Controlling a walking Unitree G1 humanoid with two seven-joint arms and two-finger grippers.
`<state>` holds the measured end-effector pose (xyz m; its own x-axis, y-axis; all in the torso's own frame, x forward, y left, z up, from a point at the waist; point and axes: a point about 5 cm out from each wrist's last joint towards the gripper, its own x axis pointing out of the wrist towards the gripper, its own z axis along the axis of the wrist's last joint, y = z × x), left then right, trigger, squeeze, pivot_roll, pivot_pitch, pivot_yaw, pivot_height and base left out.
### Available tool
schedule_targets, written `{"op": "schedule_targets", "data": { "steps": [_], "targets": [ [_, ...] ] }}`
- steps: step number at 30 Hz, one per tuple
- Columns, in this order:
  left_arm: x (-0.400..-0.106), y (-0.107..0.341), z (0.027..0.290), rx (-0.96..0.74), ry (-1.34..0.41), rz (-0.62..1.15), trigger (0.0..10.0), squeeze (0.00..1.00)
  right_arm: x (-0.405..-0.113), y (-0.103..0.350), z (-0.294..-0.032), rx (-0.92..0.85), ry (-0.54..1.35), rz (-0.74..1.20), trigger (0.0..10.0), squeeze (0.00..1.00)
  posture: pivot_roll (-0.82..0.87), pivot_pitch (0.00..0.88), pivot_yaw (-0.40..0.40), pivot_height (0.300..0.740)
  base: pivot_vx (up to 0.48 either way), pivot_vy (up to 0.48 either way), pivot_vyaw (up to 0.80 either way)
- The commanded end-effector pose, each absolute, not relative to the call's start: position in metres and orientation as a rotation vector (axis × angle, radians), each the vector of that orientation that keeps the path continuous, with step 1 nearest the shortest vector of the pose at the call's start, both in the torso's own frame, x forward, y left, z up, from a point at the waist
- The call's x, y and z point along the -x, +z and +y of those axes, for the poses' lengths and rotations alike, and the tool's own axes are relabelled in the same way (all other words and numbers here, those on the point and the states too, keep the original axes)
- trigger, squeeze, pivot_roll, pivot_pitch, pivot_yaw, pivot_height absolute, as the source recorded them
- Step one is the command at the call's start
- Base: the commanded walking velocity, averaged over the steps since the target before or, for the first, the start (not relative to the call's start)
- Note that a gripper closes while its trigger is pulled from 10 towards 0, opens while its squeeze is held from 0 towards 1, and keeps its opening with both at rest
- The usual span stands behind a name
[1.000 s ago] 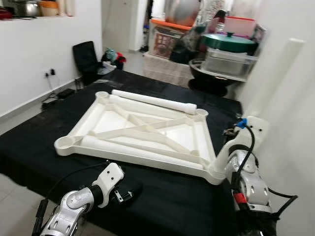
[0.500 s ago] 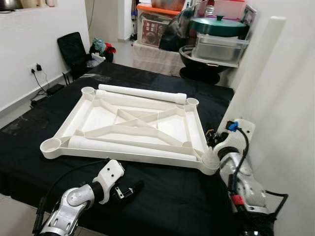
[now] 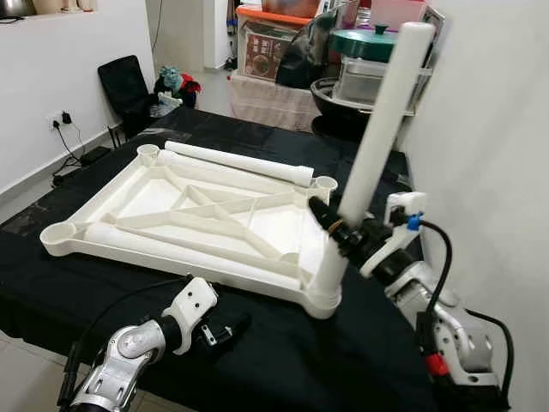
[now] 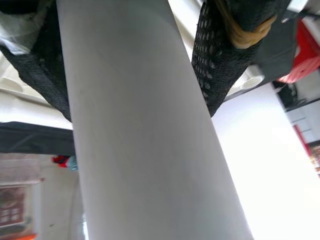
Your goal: Building children table
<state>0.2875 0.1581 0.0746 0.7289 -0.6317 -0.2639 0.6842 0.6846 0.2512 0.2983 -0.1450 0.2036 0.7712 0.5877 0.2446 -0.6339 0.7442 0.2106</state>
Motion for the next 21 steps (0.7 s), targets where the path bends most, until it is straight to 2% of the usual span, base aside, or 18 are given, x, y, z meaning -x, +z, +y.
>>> {"op": "schedule_targets", "data": {
  "steps": [1, 2, 3, 4, 5, 6, 7, 9, 13, 18, 20, 21],
  "targets": [
    [-0.282, 0.066, 0.158, -0.349, -0.755, 0.201, 10.0, 0.0, -0.296, 0.2, -0.141, -0.276, 0.699, -0.146, 10.0, 0.0, 0.08, 0.0, -0.115, 0.74, 0.0, 0.0, 0.0],
    [-0.282, 0.066, 0.158, -0.349, -0.755, 0.201, 10.0, 0.0, -0.298, 0.195, -0.141, -0.254, 0.686, -0.128, 9.5, 0.0, 0.07, 0.0, -0.113, 0.74, 0.0, 0.0, 0.0],
    [-0.282, 0.066, 0.158, -0.35, -0.755, 0.201, 10.0, 0.0, -0.3, 0.19, -0.141, -0.237, 0.669, -0.107, 5.3, 0.0, 0.07, 0.0, -0.112, 0.74, 0.0, 0.0, 0.0],
    [-0.282, 0.066, 0.158, -0.35, -0.755, 0.201, 10.0, 0.0, -0.3, 0.19, -0.141, -0.237, 0.669, -0.107, 5.3, 0.0, 0.07, 0.0, -0.112, 0.74, 0.0, 0.0, 0.0],
    [-0.282, 0.066, 0.159, -0.35, -0.755, 0.201, 10.0, 0.0, -0.301, 0.186, -0.142, -0.227, 0.653, -0.091, 2.9, 0.0, 0.07, 0.0, -0.111, 0.74, 0.0, 0.0, 0.0],
    [-0.282, 0.066, 0.159, -0.35, -0.755, 0.201, 10.0, 0.0, -0.301, 0.186, -0.142, -0.227, 0.653, -0.091, 2.9, 0.0, 0.07, 0.0, -0.111, 0.74, 0.0, 0.0, 0.0],
    [-0.282, 0.066, 0.159, -0.351, -0.756, 0.201, 10.0, 0.0, -0.303, 0.18, -0.145, -0.211, 0.625, -0.067, 0.0, 0.0, 0.07, 0.0, -0.109, 0.74, 0.0, 0.0, 0.0],
    [-0.283, 0.066, 0.159, -0.351, -0.757, 0.201, 10.0, 0.0, -0.302, 0.179, -0.146, -0.208, 0.622, -0.062, 0.0, 0.0, 0.07, 0.0, -0.109, 0.74, 0.0, 0.0, 0.0],
    [-0.284, 0.067, 0.158, -0.352, -0.758, 0.198, 10.0, 0.0, -0.313, 0.169, -0.162, -0.2, 0.428, -0.018, 0.0, 0.0, 0.07, 0.0, -0.107, 0.74, 0.0, 0.0, 0.0],
    [-0.284, 0.067, 0.158, -0.351, -0.758, 0.198, 10.0, 0.0, -0.316, 0.167, -0.167, -0.181, 0.36, -0.004, 0.0, 0.0, 0.07, 0.0, -0.106, 0.74, 0.0, 0.0, 0.0],
    [-0.284, 0.066, 0.157, -0.35, -0.759, 0.198, 10.0, 0.0, -0.328, 0.148, -0.199, -0.084, -0.024, 0.14, 0.0, 0.0, 0.06, 0.0, -0.104, 0.74, 0.0, 0.0, 0.0],
    [-0.284, 0.066, 0.157, -0.35, -0.759, 0.198, 10.0, 0.0, -0.328, 0.148, -0.199, -0.084, -0.024, 0.14, 0.0, 0.0, 0.06, 0.0, -0.104, 0.74, 0.0, 0.0, 0.0]
  ]
}}
